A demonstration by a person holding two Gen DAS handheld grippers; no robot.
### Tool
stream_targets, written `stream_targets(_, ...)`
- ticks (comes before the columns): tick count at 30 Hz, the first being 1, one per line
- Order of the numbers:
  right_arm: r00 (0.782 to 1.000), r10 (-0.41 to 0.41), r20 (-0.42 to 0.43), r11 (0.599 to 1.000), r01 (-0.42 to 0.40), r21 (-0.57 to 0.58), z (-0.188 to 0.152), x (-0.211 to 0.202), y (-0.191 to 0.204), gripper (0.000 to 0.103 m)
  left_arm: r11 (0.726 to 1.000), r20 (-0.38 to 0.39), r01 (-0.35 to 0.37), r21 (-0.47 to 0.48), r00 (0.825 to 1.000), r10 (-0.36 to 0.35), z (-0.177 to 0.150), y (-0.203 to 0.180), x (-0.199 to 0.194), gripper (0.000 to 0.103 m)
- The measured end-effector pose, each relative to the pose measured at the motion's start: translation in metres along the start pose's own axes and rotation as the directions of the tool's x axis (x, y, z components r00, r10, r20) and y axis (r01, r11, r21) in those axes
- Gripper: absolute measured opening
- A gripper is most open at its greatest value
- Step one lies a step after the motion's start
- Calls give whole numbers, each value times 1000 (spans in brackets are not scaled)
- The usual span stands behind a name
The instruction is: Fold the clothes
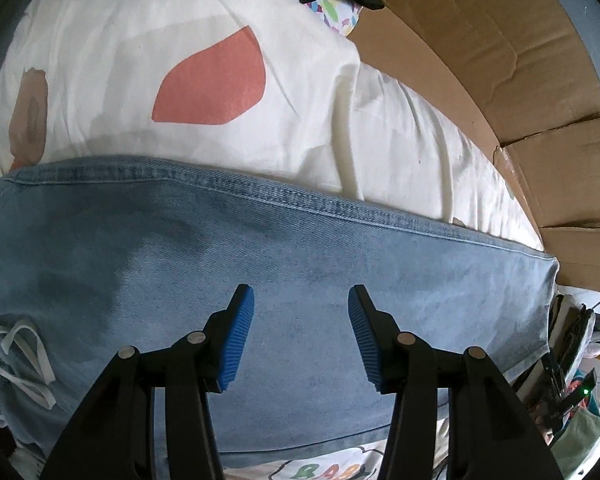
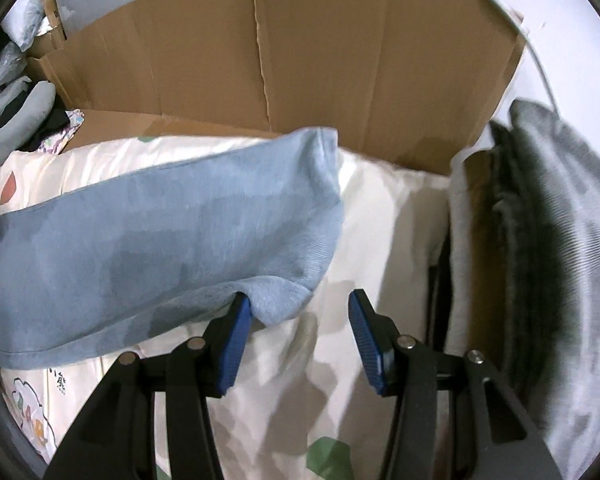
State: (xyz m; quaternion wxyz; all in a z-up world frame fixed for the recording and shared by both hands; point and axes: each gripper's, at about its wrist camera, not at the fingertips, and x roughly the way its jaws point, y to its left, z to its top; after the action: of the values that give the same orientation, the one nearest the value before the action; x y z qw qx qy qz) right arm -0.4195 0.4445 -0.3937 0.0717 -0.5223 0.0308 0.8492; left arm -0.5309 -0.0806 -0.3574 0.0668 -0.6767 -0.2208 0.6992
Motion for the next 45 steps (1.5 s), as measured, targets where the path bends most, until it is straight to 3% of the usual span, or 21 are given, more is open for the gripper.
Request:
stream_targets(7,995,33,-93,999,-34,-7,-19,25,9,46,1000,-12,4,19,1000,-3,0,-3,3,49)
stream_targets(13,991,-23,-131,999,18,-39,-30,44,9,46,1000,-21,18,4,1000,-17,0,0,4,49)
stream_targets(22,997,-61,-53,997,64,50,-7,49,-10,46,1000,-25,12,5,1000,-12,-5,5,0,49)
stream_targets(27,990,-140,-1,989,139,56,3,19,-14,46,1000,-24,17,3,1000,-17,-5,3,0,49)
stream_targets(29,987,-162,14,985,161,69,8,8,-20,37,1000,-26,19,8,999,-19,-5,1,1,49)
stream_targets(31,984,-176,24,982,173,81,13,-2,-25,35,1000,-29,20,13,999,-20,-6,-1,2,49)
stream_targets(41,978,-181,107,977,167,132,20,-42,-31,30,1000,-33,18,7,999,-17,-8,-1,6,49)
stream_targets(45,989,-90,119,988,73,138,26,-41,-25,30,1000,-33,16,15,999,-15,-11,-5,8,49)
